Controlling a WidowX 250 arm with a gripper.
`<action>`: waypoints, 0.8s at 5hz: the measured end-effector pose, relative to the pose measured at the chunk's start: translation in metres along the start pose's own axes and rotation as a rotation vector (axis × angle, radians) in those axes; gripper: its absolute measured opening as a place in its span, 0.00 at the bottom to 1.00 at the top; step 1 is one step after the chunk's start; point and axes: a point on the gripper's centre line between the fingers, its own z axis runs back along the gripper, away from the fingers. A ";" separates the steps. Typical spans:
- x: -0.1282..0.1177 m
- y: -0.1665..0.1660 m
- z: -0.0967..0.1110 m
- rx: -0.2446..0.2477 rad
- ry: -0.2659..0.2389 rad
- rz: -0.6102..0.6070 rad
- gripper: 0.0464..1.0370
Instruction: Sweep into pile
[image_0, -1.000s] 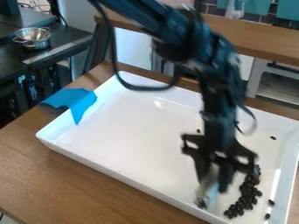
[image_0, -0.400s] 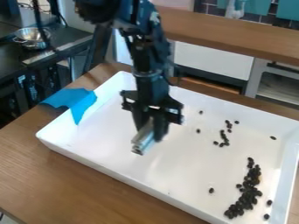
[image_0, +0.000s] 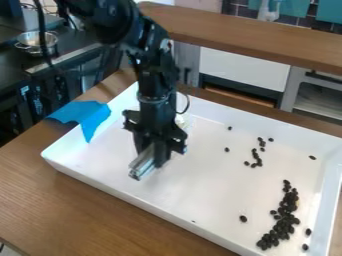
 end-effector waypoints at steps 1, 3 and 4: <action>-0.003 0.006 -0.008 0.035 0.002 -0.005 0.34; -0.008 0.012 -0.013 0.091 0.010 -0.039 0.34; -0.010 0.008 -0.014 0.121 0.017 -0.081 0.34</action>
